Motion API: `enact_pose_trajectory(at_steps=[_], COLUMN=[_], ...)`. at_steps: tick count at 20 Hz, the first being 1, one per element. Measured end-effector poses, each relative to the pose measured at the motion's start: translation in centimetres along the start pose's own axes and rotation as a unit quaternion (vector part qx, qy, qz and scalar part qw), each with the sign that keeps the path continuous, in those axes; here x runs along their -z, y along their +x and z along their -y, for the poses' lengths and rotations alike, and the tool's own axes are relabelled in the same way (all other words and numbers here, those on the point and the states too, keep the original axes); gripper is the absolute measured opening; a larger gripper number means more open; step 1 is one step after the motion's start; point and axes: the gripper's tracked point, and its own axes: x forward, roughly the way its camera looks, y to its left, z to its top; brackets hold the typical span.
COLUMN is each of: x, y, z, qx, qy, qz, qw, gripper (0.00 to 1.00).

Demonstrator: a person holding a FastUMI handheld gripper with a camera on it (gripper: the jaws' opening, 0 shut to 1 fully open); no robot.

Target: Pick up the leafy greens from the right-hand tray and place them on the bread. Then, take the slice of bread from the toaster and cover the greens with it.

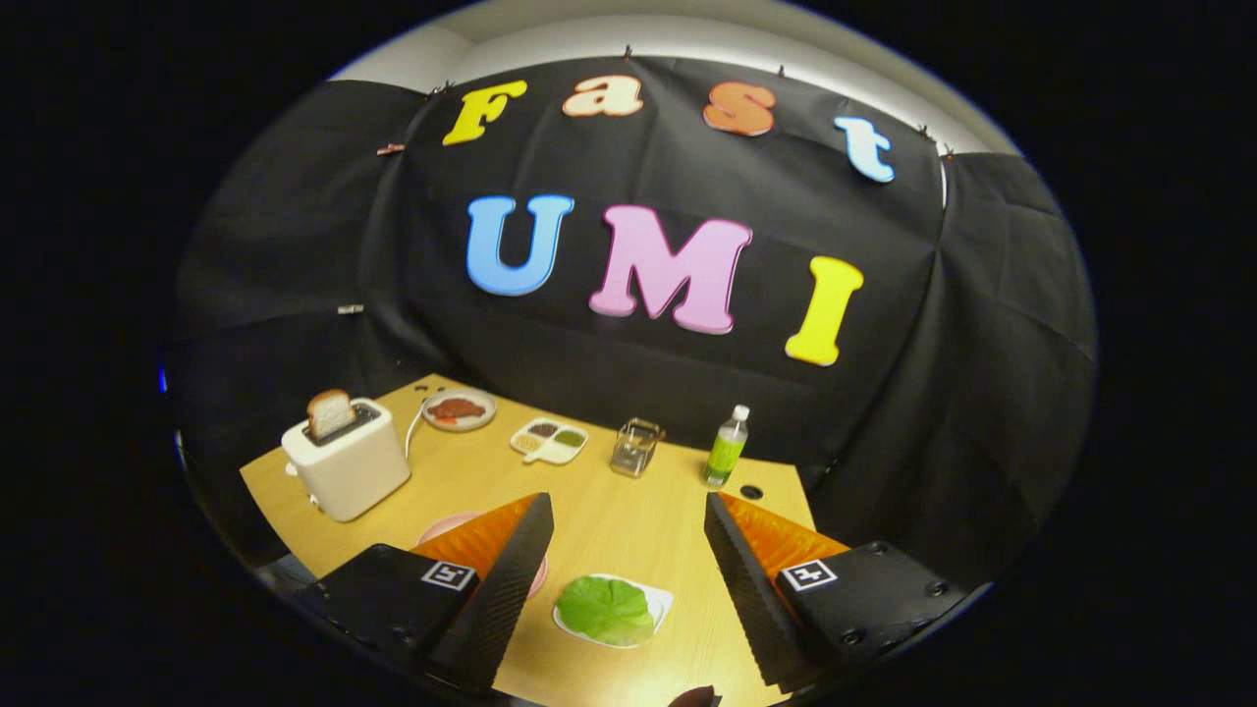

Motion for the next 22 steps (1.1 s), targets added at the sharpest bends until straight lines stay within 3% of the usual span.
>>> enact_pose_trajectory(at_steps=[7,12,16,22], x=[12.8,19.8,23.8,26.9], y=[6.1,9.7,11.8,13.7], z=[-0.7,-1.2,-1.3,-1.7], qx=[-0.079,-0.109,-0.121,-0.127], qy=[-0.032,-0.044,-0.043,-0.041], qz=[-0.155,-0.242,-0.292,-0.337], qw=[0.984,0.963,0.948,0.932], gripper=[0.92,0.89,0.71,0.68])
